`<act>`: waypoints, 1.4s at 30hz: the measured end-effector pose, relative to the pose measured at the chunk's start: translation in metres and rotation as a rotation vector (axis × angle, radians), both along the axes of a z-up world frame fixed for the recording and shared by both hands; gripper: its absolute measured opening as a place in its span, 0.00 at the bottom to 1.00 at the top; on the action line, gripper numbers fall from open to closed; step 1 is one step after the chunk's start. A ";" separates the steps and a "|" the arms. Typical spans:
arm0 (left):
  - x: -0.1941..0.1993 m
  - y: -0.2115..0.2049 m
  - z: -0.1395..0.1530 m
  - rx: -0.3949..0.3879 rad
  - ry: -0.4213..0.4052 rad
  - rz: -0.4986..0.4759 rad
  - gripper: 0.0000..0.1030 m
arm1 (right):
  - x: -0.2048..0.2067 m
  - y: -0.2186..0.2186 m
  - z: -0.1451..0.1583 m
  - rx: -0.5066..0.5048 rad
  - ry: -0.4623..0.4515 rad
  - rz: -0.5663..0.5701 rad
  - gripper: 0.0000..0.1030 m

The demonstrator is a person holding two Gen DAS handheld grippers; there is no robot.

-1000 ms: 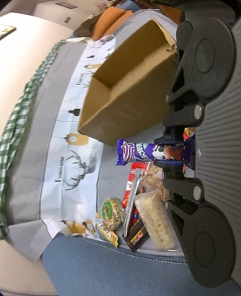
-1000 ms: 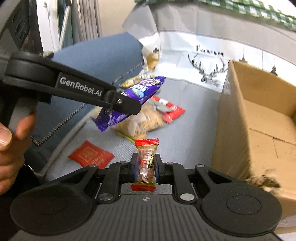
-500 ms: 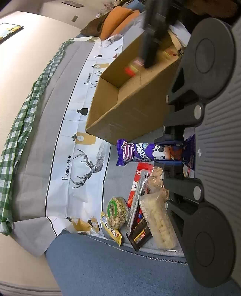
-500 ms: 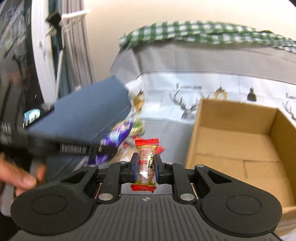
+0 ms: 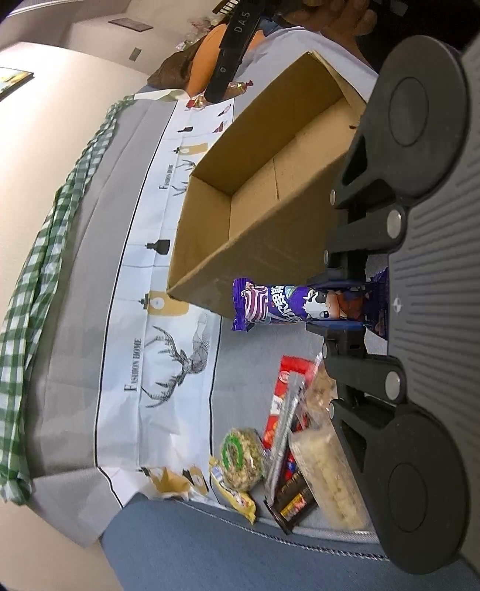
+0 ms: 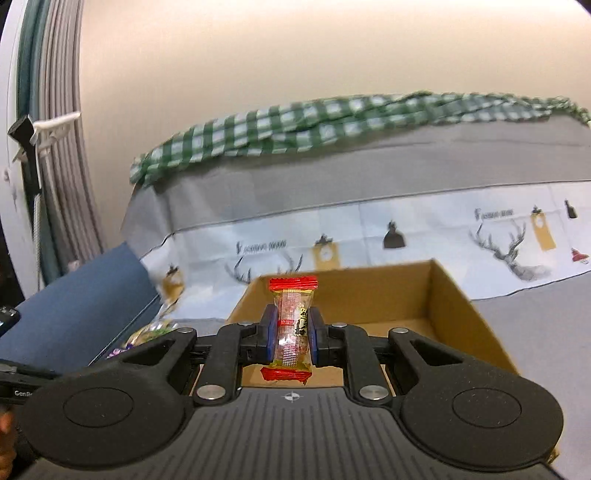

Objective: Organize snacks
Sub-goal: 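Lift the purple candy bar with the left tool while the right tool carries the red candy to the box, then release the red candy into the box with the right tool while the left tool drops the purple bar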

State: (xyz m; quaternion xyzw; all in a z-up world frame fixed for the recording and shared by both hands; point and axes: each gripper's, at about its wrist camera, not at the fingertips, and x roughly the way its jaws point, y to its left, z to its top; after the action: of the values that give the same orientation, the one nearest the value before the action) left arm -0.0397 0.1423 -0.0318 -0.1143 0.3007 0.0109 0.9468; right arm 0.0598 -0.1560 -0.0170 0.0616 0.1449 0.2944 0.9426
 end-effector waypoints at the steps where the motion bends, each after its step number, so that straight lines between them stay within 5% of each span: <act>1: 0.002 -0.001 0.001 0.001 -0.003 -0.002 0.17 | 0.001 -0.001 -0.001 -0.002 -0.003 -0.002 0.17; 11: 0.016 -0.030 0.045 -0.068 -0.138 -0.018 0.17 | 0.011 -0.013 -0.009 -0.023 0.023 -0.015 0.17; 19: 0.041 -0.084 0.062 0.024 -0.192 -0.084 0.17 | 0.017 -0.022 -0.011 -0.001 0.043 -0.051 0.17; 42: 0.092 -0.125 0.042 0.051 -0.153 -0.119 0.17 | 0.035 -0.027 -0.017 0.033 0.076 -0.189 0.17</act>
State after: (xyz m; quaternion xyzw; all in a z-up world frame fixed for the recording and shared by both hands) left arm 0.0528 0.0173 0.0102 -0.0727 0.2336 -0.0465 0.9685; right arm 0.0946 -0.1830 -0.0338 0.1016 0.1695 0.2039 0.9588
